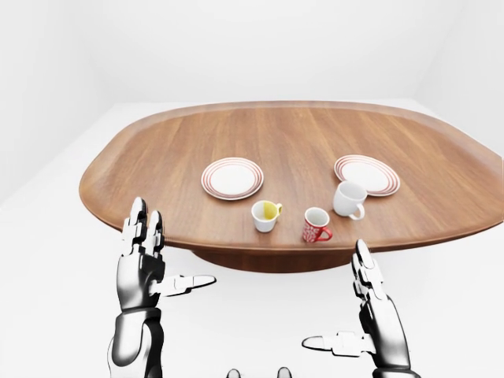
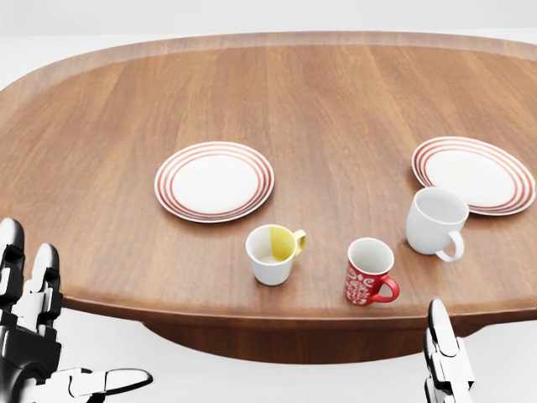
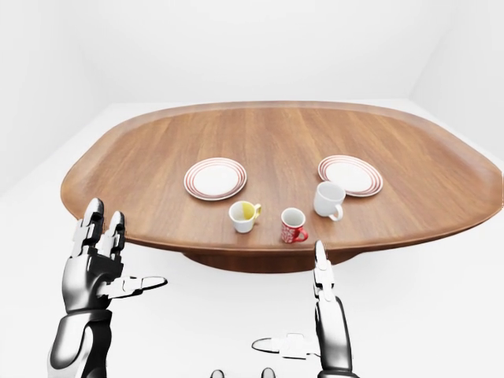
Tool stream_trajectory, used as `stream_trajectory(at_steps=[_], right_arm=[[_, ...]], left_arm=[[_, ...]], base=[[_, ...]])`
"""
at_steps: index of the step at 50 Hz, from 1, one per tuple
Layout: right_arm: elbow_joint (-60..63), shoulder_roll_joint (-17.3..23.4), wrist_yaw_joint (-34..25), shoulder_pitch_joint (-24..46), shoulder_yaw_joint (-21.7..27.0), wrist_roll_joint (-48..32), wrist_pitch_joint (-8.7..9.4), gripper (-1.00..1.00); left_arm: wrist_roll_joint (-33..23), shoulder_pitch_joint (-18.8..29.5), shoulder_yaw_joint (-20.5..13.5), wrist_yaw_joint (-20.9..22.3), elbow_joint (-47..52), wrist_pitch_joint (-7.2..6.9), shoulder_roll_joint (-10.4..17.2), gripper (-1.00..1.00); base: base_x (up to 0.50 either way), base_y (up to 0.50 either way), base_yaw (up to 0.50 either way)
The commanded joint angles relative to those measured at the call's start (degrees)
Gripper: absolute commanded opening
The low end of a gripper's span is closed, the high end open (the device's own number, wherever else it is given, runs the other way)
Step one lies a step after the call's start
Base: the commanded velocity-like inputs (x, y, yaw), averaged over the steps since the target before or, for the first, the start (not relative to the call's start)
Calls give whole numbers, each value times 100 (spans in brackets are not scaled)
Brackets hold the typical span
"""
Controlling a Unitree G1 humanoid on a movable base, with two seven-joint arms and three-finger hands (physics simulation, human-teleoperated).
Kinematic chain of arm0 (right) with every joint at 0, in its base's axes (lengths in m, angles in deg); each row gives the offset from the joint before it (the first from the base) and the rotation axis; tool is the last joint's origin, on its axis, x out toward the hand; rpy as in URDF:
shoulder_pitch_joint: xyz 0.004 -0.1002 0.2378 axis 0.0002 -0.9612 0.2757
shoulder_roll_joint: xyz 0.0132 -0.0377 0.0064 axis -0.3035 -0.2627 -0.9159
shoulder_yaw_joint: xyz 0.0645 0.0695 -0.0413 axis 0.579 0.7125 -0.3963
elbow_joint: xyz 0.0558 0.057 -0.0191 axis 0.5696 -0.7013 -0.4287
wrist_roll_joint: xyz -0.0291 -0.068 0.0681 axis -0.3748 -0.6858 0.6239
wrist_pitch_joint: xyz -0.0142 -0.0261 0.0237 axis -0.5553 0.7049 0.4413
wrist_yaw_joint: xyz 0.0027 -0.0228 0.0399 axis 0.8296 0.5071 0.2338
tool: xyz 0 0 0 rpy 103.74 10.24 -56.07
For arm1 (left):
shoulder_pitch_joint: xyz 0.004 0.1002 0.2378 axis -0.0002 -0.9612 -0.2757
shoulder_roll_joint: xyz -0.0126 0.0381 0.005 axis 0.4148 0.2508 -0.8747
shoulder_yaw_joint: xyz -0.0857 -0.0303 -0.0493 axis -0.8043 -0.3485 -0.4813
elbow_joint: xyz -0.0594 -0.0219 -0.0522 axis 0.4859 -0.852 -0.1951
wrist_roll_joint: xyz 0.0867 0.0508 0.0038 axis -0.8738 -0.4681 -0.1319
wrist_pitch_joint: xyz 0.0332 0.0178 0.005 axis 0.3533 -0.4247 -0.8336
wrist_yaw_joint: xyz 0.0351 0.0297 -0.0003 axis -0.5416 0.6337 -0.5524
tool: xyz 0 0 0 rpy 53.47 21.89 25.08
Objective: Put the red mug on the left plate.
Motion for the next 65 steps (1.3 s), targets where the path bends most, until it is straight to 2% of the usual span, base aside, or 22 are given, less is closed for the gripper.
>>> stream_trajectory(at_steps=[1,28,37,47,65], right_arm=[[31,12,2,-20,-7,-1,0,100],[55,124,-18,69,-159,-48,0,100],[64,148,-5,31,-170,-37,0,100],[53,181,-7,95,-237,-98,0,100],[-34,241,-122,133,-251,133,0,100]], left_arm=[[-4,0,1,-6,5,-11,2,100],[8,-6,10,-1,-2,-5,0,100],[9,0,9,2,-16,-2,4,100],[22,6,12,21,-13,-22,9,100],[9,14,29,18,-32,-11,10,100]], base=[[10,50,0],[10,50,0],[13,8,0],[21,47,0],[40,-1,0]])
